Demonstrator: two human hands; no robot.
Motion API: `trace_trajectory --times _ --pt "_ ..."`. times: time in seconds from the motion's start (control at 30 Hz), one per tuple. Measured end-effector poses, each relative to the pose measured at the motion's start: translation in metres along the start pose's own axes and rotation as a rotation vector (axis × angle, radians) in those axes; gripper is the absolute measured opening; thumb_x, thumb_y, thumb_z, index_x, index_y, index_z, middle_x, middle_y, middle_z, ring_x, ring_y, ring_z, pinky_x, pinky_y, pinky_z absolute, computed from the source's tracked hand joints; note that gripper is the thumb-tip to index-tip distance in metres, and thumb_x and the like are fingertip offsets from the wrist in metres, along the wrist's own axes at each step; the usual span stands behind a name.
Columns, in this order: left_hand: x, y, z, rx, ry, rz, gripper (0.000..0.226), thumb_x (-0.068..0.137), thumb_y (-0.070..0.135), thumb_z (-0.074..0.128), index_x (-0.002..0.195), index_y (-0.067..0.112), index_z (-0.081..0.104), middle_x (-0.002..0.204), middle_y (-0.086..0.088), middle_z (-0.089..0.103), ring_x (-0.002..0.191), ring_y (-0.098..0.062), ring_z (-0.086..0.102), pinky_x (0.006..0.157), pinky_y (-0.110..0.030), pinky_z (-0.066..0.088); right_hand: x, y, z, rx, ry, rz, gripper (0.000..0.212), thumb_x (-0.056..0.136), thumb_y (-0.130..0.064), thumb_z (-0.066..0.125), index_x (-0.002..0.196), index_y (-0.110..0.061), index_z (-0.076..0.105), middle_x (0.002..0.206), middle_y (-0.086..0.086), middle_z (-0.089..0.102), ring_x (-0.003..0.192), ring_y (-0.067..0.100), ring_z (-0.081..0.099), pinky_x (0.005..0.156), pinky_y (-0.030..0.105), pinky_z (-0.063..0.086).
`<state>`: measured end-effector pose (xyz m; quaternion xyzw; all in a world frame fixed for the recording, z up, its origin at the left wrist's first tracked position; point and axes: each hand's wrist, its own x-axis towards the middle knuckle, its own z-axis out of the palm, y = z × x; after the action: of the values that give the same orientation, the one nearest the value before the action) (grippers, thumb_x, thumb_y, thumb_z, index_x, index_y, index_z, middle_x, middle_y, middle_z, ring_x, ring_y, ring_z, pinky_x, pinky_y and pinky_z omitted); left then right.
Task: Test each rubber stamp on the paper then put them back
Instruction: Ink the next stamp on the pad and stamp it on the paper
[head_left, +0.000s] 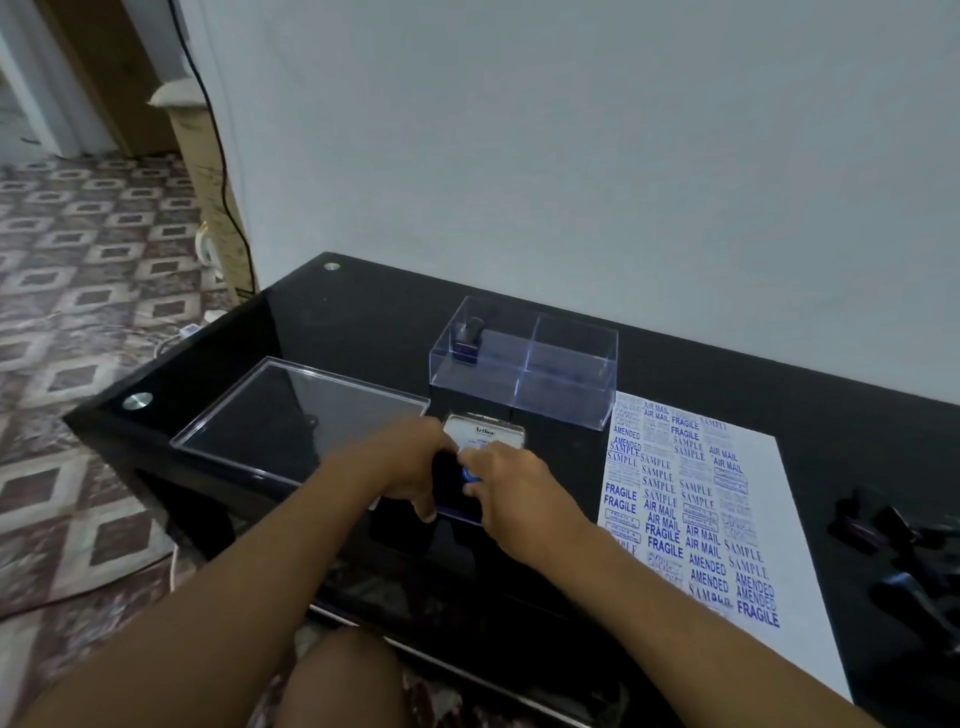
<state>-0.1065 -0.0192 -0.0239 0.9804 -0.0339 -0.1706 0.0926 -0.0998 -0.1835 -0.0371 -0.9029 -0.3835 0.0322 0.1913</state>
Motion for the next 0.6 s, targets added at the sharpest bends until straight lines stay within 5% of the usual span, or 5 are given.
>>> trace_trajectory --times 0.13,0.4,0.5,0.6 --pt "-0.001 0.001 -0.001 -0.014 0.0 -0.029 0.058 0.055 0.025 0.089 0.109 0.024 0.068 0.104 0.001 0.065 0.093 -0.022 0.063 0.081 -0.035 0.053 0.019 0.006 -0.005 0.043 0.025 0.083 0.011 0.092 -0.01 0.055 0.082 -0.014 0.054 0.088 0.006 0.059 0.081 0.022 0.056 0.071 0.031 0.05" --pt "-0.001 0.002 0.001 0.006 0.001 -0.05 0.061 0.058 0.023 0.088 0.115 0.022 0.066 0.11 -0.001 0.063 0.097 -0.023 0.061 0.083 -0.036 0.052 0.015 0.007 -0.002 0.121 0.029 0.077 0.012 0.091 -0.005 0.056 0.086 -0.016 0.058 0.09 0.008 0.063 0.081 0.02 0.058 0.075 0.034 0.052" --pt "-0.004 0.006 0.003 0.032 0.01 -0.063 0.066 0.062 0.021 0.086 0.122 0.023 0.06 0.119 -0.002 0.059 0.104 -0.024 0.059 0.086 -0.034 0.05 0.002 0.001 -0.001 0.216 0.088 0.118 0.013 0.093 -0.012 0.055 0.101 -0.016 0.065 0.1 0.008 0.067 0.088 0.023 0.062 0.082 0.035 0.054" --pt "-0.007 0.014 0.007 0.109 0.062 -0.055 0.071 0.062 0.027 0.084 0.126 0.025 0.054 0.128 0.001 0.051 0.115 -0.024 0.052 0.097 -0.039 0.044 -0.017 -0.006 -0.005 0.306 0.212 0.138 0.024 0.093 -0.013 0.056 0.114 -0.017 0.067 0.108 0.005 0.07 0.098 0.021 0.063 0.089 0.024 0.049"
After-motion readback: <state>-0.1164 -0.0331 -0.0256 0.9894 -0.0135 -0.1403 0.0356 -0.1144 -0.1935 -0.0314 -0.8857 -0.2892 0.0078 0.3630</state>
